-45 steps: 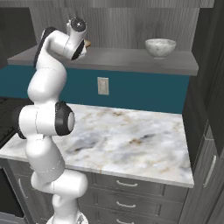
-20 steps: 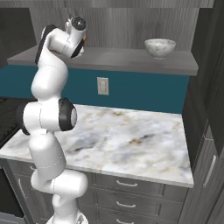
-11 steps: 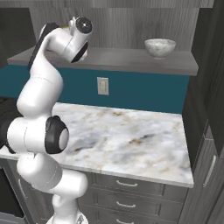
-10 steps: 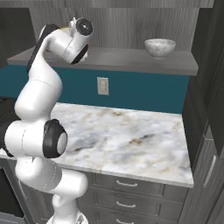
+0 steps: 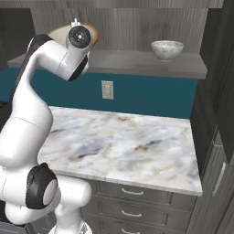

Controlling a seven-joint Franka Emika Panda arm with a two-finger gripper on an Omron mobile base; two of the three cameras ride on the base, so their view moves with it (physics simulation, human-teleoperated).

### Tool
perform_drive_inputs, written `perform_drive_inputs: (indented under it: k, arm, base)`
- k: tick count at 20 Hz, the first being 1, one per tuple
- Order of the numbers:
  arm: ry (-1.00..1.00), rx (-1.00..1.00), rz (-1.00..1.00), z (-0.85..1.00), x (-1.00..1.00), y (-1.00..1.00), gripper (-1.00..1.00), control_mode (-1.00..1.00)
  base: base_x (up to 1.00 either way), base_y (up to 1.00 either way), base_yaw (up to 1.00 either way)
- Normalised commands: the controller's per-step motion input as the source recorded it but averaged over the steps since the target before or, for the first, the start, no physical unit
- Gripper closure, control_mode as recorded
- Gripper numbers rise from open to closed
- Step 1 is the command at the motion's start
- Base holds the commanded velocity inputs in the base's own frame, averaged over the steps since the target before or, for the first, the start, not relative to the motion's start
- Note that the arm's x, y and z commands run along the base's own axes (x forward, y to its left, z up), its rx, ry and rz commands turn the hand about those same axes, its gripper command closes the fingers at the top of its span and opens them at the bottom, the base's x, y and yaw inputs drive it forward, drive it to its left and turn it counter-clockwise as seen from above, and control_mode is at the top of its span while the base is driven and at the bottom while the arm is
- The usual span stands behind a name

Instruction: Take the smaller bowl and place it next to the appetizer plate on the dining counter , and place the larger bowl next to the plate with cooked food.

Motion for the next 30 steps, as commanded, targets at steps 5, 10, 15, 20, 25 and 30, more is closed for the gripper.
perform_drive_inputs:
  k: [5, 10, 15, 20, 25, 30]
  arm:
    - [0.24, -0.05, -0.01, 0.36, -1.00, -0.43, 1.00, -1.00]
    - [-0.03, -0.04, -0.03, 0.01, -1.00, -0.41, 1.00, -1.00]
    - [-0.17, 0.00, -0.14, -0.30, -1.00, -0.36, 1.00, -1.00]
    - [0.02, -0.03, -0.20, -0.40, -1.00, -0.01, 1.00, -1.00]
    - [0.01, 0.04, -0.21, -0.29, -0.87, 0.00, 1.00, -1.00]
    - [-0.14, 0.26, -0.19, -0.33, -0.55, 0.06, 1.00, -1.00]
  base:
    - [0.00, 0.00, 0.00]
    - [0.00, 0.00, 0.00]
    - [0.00, 0.00, 0.00]
    - [0.00, 0.00, 0.00]
    - [0.00, 0.00, 0.00]
    - [0.00, 0.00, 0.00]
